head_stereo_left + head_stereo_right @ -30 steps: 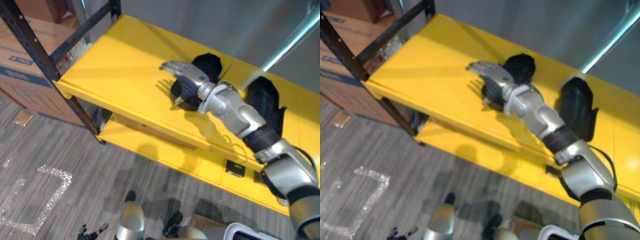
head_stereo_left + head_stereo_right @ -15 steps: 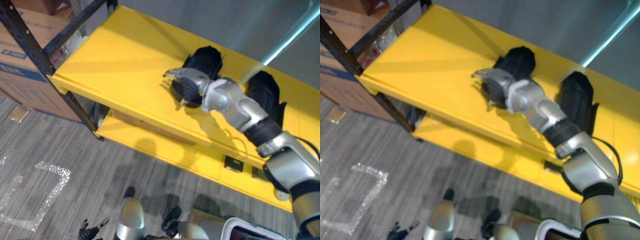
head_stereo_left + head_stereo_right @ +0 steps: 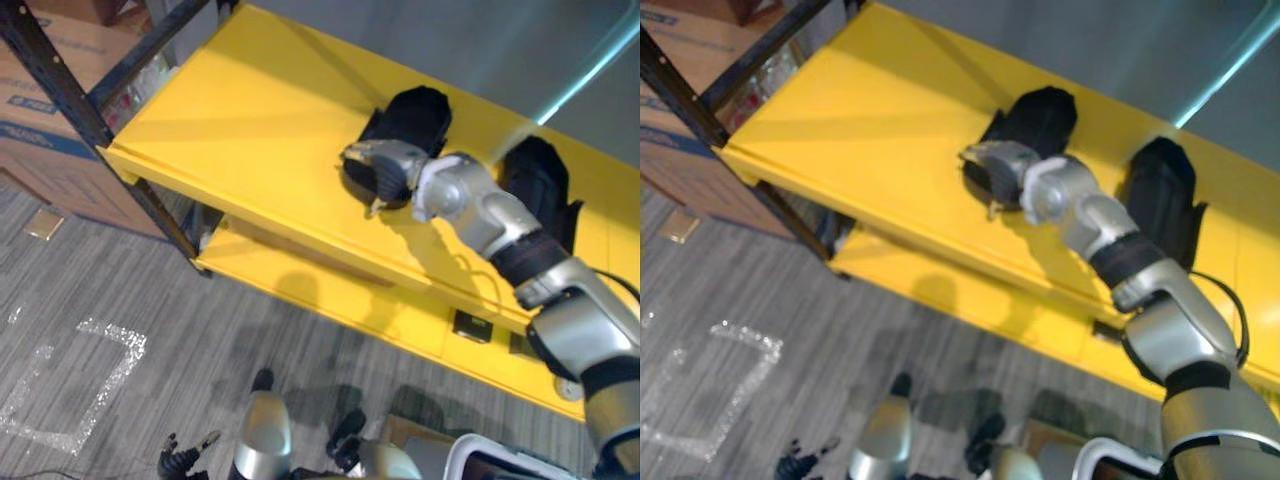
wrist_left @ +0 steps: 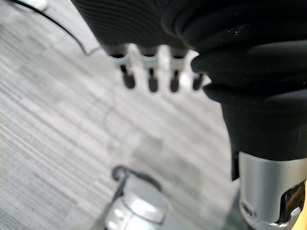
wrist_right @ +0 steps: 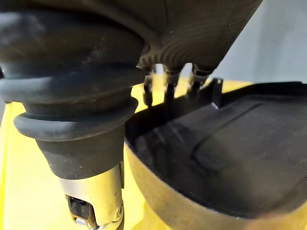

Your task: Walk over and take plastic housings, then place them on the shelf

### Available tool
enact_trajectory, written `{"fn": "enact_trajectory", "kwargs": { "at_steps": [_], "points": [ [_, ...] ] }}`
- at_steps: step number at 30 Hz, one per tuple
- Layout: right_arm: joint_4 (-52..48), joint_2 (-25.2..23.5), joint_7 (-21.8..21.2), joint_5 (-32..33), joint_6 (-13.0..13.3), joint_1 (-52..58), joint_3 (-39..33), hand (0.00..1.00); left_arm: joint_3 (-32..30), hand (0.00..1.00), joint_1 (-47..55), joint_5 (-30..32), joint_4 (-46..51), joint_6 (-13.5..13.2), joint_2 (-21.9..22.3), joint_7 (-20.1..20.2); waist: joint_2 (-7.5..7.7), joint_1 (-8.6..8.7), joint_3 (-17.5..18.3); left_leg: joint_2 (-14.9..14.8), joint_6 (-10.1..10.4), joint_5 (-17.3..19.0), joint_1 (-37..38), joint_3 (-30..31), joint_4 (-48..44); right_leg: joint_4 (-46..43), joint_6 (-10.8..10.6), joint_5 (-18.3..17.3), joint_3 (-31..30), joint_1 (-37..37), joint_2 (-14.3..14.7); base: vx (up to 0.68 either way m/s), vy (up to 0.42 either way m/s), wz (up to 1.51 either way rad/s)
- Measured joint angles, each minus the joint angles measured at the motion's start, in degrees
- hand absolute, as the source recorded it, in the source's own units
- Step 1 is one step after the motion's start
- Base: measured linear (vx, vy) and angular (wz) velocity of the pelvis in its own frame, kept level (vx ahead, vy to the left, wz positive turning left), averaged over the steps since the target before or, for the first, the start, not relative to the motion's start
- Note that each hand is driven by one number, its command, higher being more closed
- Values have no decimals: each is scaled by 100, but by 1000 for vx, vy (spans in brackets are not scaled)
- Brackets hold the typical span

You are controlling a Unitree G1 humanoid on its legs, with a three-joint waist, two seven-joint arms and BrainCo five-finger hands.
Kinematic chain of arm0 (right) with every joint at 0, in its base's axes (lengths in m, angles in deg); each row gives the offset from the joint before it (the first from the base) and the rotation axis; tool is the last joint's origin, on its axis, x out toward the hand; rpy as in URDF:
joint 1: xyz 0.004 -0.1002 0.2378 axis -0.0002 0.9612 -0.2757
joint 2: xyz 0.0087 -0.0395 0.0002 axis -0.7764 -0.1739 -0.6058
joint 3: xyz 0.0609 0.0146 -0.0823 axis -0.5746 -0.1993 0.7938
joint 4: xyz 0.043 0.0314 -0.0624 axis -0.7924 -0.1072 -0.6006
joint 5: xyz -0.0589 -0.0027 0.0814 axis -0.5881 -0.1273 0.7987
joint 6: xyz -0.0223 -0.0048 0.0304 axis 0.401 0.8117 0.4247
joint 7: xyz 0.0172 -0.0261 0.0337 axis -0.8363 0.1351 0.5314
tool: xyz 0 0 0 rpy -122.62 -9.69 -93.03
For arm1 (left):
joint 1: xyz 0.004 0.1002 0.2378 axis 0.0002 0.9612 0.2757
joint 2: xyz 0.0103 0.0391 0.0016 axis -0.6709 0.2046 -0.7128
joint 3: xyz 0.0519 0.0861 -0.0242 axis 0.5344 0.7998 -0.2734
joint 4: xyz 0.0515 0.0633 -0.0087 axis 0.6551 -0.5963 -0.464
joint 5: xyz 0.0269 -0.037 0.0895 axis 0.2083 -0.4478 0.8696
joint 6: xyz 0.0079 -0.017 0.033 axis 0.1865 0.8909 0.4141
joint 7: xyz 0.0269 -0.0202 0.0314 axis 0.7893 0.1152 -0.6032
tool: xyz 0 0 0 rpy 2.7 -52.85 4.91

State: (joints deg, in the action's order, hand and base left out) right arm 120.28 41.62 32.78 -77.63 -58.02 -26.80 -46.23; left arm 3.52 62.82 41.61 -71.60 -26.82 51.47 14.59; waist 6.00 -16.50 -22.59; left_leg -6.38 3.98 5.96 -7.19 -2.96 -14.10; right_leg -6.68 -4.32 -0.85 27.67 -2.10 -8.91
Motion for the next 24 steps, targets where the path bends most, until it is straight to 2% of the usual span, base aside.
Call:
{"fn": "enact_trajectory", "kwargs": {
  "at_steps": [4, 9, 24],
  "points": [
    [45, 0, -45, -12, 30, -45, 0, 0, 1, 0, 0, 0, 60, 18, 0, 0, -1, -8, -13, 6, 1, -2, 2, 19, 0, 0, 0, -2, 24, 0, -3, 4, 3, 1],
    [71, 2, -70, -121, 30, -272, -1, 0, 59, 0, -59, 0, 201, 21, -10, -5, 8, -7, -252, 1, 8, -7, 6, 20, -3, -22, 5, -6, 23, 5, -5, 0, 0, 0],
    [66, 3, -194, -127, 22, -275, -38, 0, 217, 0, -59, -2, 226, 26, -8, -23, 11, -3, -250, -14, 12, -11, 36, -10, -15, -70, 17, -14, -11, 5, -7, 0, 0, 0]
  ]
}}
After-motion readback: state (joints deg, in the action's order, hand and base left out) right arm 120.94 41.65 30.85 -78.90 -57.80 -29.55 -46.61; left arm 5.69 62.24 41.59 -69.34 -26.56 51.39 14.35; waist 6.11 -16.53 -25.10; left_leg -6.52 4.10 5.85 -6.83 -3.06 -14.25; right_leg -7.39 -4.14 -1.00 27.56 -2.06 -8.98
